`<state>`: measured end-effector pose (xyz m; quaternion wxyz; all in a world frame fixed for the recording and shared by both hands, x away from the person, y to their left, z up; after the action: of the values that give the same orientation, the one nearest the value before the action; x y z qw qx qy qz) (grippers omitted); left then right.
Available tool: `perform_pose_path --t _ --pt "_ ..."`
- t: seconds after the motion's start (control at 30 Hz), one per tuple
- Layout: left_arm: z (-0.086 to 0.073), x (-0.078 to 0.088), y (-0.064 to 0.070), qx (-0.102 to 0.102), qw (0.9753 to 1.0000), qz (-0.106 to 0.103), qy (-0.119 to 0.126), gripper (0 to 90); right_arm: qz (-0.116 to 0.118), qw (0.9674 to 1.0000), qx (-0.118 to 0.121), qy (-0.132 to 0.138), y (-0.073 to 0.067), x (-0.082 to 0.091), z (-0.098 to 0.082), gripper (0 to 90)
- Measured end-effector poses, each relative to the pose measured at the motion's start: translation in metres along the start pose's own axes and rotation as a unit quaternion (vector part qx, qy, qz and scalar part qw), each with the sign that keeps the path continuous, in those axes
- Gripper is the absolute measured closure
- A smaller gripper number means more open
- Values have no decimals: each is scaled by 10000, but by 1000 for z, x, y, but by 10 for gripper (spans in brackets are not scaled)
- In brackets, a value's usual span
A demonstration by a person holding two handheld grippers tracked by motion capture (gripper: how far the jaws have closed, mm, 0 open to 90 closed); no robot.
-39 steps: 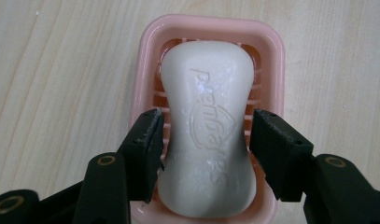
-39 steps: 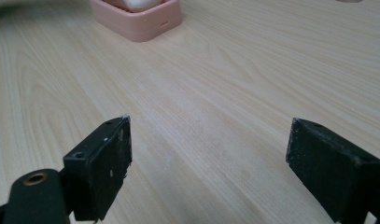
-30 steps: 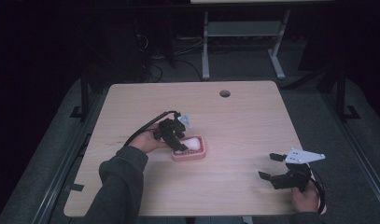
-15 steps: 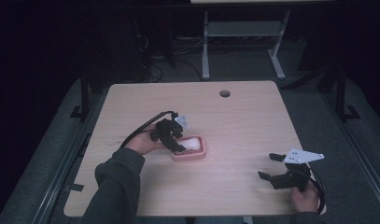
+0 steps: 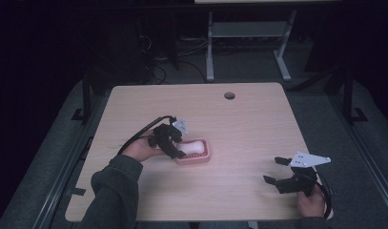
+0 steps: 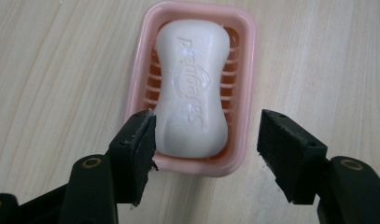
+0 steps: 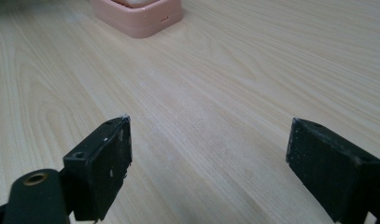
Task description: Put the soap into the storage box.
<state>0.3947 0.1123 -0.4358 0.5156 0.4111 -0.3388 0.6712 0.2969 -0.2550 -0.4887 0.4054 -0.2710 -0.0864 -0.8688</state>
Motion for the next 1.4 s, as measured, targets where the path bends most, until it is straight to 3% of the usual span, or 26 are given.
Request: perform_pose_path --t 0.77,1.0,1.4 --pt "-18 11 19 -79 9997 100 200 347 -8 10000 -64 -30 2 0 -2 135" --pt "-24 16 24 -13 9993 122 343 339 -23 10000 -67 -42 2 1 -2 135" --pt "-32 20 32 -65 9992 148 368 329 -35 9999 -13 -101 1 0 -1 135"
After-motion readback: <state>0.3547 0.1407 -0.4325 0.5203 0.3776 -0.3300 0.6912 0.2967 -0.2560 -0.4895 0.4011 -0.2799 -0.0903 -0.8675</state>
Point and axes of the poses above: each handheld gripper's, and its own axes: x roughly backward along the jaws, z roughly out of its top, y roughly to its right, the point moved 5 cm from there along -x, roughly forward along the jaws
